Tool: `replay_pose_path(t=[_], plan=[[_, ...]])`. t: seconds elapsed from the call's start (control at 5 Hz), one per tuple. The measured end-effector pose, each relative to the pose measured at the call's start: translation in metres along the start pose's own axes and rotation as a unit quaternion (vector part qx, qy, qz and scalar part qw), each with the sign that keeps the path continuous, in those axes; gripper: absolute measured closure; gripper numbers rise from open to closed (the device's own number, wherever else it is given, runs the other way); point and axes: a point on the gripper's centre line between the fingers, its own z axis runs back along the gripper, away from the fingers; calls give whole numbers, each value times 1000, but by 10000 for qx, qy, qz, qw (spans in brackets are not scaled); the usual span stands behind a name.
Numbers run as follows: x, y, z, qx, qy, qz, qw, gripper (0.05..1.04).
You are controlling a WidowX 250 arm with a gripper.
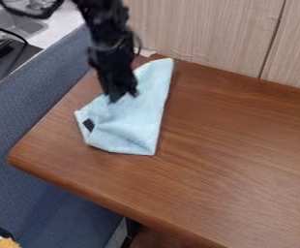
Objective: Fold the cloth from bottom right to top left
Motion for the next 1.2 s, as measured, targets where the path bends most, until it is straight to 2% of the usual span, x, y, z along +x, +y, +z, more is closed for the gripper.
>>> replay_pose_path(t=[0.2, 0.4, 0.6, 0.8, 1.0, 1.2], plan=[[-20, 8, -18, 50, 184, 85, 9998, 1001], [-33, 13, -26, 177, 208, 59, 9996, 980], [-35, 16, -25, 228, 335, 75, 9991, 809], [-31, 15, -23, 246, 397, -8, 9989, 528], [-28, 13, -21, 156, 398, -39, 9991, 223], [-22, 7, -19, 102, 389, -215, 9990, 75]])
